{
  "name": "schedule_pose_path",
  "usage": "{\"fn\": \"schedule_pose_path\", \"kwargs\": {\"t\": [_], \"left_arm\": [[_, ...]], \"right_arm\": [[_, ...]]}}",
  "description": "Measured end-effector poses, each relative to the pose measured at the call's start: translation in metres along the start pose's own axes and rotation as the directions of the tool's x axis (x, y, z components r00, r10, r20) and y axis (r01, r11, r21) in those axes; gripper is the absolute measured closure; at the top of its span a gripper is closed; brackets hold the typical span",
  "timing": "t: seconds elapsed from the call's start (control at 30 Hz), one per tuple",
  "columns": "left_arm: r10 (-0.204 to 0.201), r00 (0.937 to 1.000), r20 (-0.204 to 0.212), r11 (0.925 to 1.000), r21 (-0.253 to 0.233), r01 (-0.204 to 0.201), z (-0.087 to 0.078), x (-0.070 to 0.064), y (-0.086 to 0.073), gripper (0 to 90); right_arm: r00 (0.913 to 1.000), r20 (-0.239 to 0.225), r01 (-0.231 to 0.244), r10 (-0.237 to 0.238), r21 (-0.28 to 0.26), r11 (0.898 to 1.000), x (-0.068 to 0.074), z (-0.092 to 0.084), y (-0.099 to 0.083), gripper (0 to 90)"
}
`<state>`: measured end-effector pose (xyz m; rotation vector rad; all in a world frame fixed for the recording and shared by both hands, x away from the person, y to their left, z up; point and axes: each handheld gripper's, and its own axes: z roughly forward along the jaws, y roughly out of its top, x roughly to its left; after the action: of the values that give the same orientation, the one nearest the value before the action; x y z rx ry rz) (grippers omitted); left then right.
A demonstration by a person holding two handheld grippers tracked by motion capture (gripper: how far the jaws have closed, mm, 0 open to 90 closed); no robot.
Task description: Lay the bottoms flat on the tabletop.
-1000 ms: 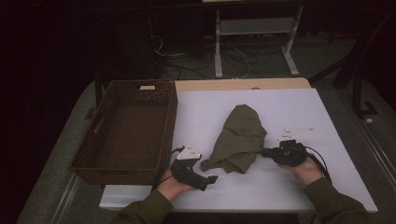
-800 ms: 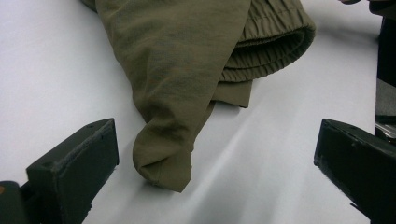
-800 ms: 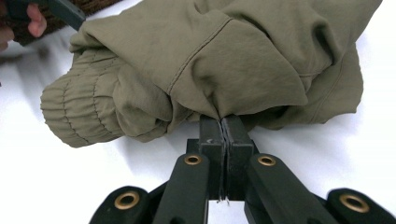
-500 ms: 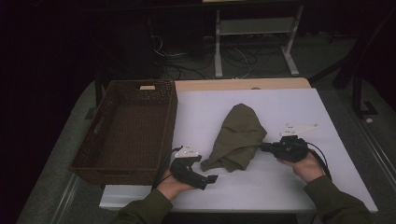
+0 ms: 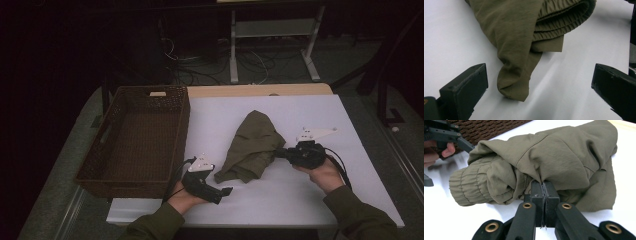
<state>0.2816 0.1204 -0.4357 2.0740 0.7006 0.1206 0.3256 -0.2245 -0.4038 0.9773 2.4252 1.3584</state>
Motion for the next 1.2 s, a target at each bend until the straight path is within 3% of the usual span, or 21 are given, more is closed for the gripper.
{"fn": "schedule_pose_path", "kwargs": {"t": [0.6,1.2], "left_arm": [[0.013,0.9999,0.001,0.9999,-0.006,-0.013,-0.001,-0.001,0.000,0.0],[0.016,0.9999,-0.001,0.9999,-0.005,-0.016,-0.001,-0.002,0.000,0.0]], "right_arm": [[0.9997,-0.017,0.017,-0.017,-0.022,1.000,-0.002,0.021,0.024,87.7],[0.9987,-0.048,0.018,-0.020,-0.038,0.999,-0.004,0.054,0.053,87.6]]}}
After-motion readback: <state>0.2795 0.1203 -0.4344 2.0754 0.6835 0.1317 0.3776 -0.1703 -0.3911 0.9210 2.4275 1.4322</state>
